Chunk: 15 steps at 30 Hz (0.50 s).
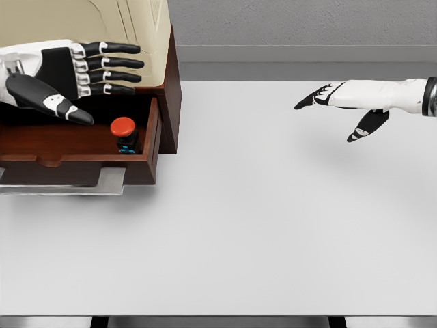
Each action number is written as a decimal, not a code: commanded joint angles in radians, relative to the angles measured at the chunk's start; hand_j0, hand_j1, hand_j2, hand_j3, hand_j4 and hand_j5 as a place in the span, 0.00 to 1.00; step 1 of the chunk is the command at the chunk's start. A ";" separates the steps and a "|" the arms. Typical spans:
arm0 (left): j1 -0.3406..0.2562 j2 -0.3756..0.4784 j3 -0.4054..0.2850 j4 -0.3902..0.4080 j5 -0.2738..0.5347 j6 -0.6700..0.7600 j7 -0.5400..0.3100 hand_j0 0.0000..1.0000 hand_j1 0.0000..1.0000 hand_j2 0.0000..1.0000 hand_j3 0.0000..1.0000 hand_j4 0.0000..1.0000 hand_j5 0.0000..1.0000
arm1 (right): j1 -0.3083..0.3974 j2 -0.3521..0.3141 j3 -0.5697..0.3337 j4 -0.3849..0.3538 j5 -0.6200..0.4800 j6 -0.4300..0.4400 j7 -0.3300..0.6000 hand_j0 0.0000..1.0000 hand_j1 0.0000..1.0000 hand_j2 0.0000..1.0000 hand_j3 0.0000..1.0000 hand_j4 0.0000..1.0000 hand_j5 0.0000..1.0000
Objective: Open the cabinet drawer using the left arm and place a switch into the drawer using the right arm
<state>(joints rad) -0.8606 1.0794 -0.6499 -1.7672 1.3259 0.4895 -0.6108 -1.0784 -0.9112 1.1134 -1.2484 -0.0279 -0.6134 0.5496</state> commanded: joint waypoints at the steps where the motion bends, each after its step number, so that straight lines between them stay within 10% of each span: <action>1: 0.000 -0.029 -0.014 0.000 0.006 0.000 0.000 1.00 1.00 1.00 1.00 1.00 1.00 | 0.000 0.000 -0.001 0.000 -0.006 0.003 0.000 1.00 1.00 1.00 1.00 1.00 1.00; 15: 0.000 -0.055 -0.034 0.000 0.004 0.000 0.000 1.00 1.00 1.00 1.00 1.00 1.00 | 0.000 0.000 -0.001 0.001 -0.006 0.003 0.000 1.00 1.00 1.00 1.00 1.00 1.00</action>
<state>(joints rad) -0.8606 1.0241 -0.6841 -1.7666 1.3235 0.4889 -0.6108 -1.0784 -0.9103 1.1124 -1.2477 -0.0275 -0.6134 0.5496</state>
